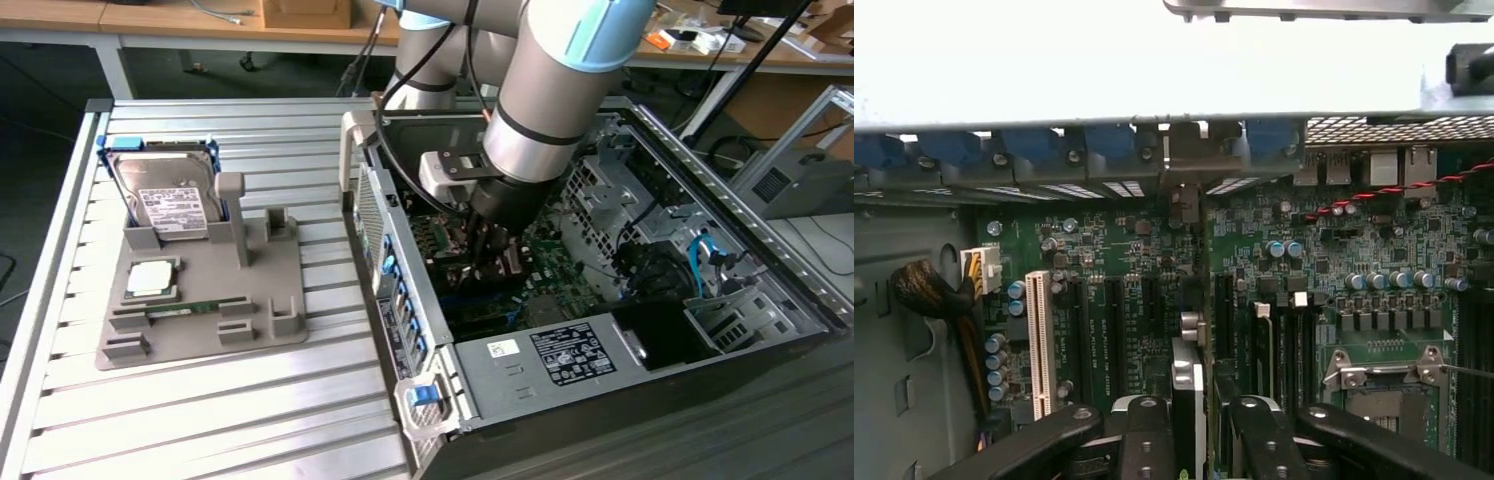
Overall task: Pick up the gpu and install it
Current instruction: 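Insert the gpu into the slot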
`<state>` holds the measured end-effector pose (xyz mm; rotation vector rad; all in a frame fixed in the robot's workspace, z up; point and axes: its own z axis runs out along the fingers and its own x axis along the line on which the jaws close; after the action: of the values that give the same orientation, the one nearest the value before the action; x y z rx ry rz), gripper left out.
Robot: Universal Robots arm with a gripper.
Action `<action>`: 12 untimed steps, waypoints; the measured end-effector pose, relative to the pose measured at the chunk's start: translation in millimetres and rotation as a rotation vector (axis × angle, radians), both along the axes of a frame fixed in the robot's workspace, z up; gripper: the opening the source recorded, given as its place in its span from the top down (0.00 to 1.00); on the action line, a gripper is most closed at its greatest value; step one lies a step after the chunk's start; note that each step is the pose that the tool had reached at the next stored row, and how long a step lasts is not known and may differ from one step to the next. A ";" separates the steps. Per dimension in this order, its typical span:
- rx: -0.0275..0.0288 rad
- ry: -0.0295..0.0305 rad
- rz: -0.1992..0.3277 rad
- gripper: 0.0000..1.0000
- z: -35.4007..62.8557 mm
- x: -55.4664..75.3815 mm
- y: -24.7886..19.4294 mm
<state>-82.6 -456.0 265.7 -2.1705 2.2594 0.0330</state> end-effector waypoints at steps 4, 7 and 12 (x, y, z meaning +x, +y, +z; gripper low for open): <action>-0.0048 0.0001 0.000 0.73 0.1 0.0 0.4; -0.0049 0.0000 0.000 0.73 0.0 0.0 0.5; -0.0050 0.0001 -0.002 0.73 -0.1 0.1 0.6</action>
<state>-82.5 -455.4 265.6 -2.1709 2.2639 0.0274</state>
